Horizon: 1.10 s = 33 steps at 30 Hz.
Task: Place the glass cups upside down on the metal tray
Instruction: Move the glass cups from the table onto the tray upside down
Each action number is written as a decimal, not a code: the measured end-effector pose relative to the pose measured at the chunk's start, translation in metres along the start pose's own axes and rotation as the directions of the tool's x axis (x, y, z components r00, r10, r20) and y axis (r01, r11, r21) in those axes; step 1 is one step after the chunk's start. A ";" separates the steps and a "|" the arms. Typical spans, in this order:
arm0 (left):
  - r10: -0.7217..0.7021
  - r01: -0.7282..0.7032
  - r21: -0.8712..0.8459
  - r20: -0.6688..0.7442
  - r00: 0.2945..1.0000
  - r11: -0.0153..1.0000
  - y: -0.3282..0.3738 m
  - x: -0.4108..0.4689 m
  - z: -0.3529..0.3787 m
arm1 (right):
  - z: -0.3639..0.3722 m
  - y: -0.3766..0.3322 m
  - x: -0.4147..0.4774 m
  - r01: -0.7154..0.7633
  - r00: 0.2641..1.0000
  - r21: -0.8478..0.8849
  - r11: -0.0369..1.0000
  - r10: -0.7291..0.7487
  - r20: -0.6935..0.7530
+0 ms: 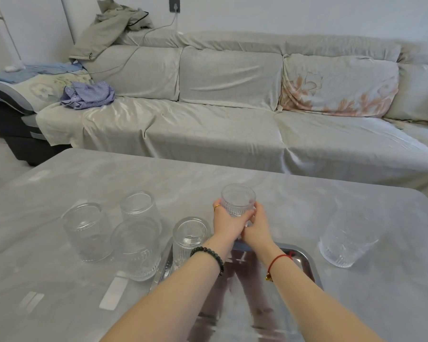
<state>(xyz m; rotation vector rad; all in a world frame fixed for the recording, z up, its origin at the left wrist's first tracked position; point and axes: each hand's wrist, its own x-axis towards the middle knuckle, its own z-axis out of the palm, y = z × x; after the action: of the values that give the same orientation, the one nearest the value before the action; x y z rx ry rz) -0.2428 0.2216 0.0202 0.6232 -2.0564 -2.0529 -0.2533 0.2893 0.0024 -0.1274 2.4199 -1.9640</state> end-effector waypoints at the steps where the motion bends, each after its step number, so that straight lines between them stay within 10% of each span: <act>1: 0.002 -0.002 -0.010 -0.005 1.000 1.000 0.002 -0.001 0.001 | 0.000 -0.001 -0.002 0.016 1.000 -0.005 1.000 -0.016 -0.018; 9: -0.021 0.045 -0.148 0.161 0.987 0.988 0.017 -0.047 -0.002 | -0.046 -0.021 -0.049 0.247 0.961 -0.087 0.965 -0.255 -0.104; 17: -0.377 0.554 -0.152 0.586 0.718 0.818 -0.008 -0.102 -0.031 | -0.075 -0.033 -0.108 0.201 0.976 -0.228 0.953 -0.215 -0.036; 27: -0.188 0.110 0.237 0.339 0.922 0.965 -0.032 -0.122 -0.081 | -0.037 -0.054 -0.110 0.235 0.972 -0.468 0.852 -0.215 0.096; 33: -0.038 -0.077 0.286 0.375 0.926 0.955 -0.030 -0.117 -0.090 | -0.015 -0.047 -0.101 0.249 0.968 -0.474 0.845 -0.218 0.121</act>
<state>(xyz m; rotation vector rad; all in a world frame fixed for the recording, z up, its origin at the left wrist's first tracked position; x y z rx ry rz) -0.0956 0.1878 0.0139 0.2527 -2.6065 -1.9914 -0.1513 0.3018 0.0482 -0.5069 2.9155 -1.3318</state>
